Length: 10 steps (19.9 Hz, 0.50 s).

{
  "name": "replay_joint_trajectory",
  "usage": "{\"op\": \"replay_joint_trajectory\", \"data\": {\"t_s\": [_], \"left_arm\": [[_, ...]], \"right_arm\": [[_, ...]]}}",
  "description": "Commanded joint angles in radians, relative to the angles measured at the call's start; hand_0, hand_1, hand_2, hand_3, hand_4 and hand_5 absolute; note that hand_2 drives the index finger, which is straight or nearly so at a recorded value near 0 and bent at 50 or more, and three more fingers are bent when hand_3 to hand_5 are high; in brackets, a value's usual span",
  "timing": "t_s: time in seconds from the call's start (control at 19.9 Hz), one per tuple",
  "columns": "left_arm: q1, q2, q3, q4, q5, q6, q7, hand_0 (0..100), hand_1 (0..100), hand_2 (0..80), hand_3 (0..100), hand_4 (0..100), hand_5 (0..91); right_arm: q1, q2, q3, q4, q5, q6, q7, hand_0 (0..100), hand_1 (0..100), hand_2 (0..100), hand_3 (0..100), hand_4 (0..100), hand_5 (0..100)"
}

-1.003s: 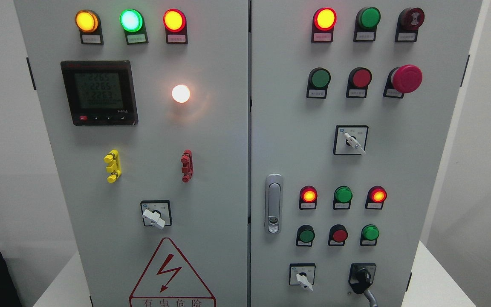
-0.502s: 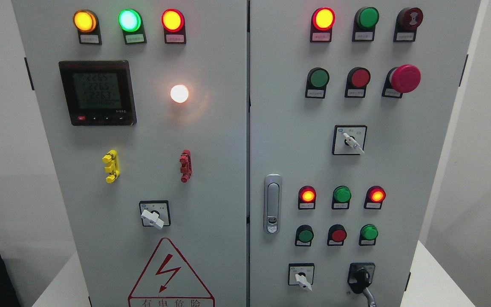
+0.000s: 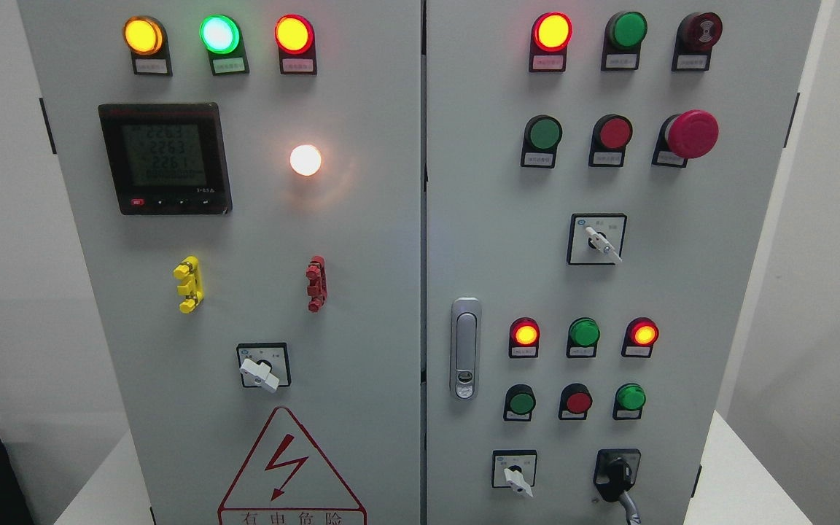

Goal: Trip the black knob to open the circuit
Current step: 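Grip the black knob with the right hand and twist it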

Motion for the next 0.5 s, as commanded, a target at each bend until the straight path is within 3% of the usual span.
{"op": "replay_joint_trajectory", "data": {"t_s": [0.0,0.45], "left_arm": [[0.0,-0.001,0.001,0.001,0.002,0.001,0.0,12,39,0.0,0,0,0.0],[0.0,-0.001,0.001,0.001,0.002,0.001,0.0,12,39,0.0,0,0,0.0]], "right_arm": [[-0.025,0.008,0.052,-0.027,0.002,-0.017,0.027,88,96,0,100,96,84],[-0.025,0.008,0.06,-0.036,0.002,-0.018,0.027,88,96,0,100,96,84]]}}
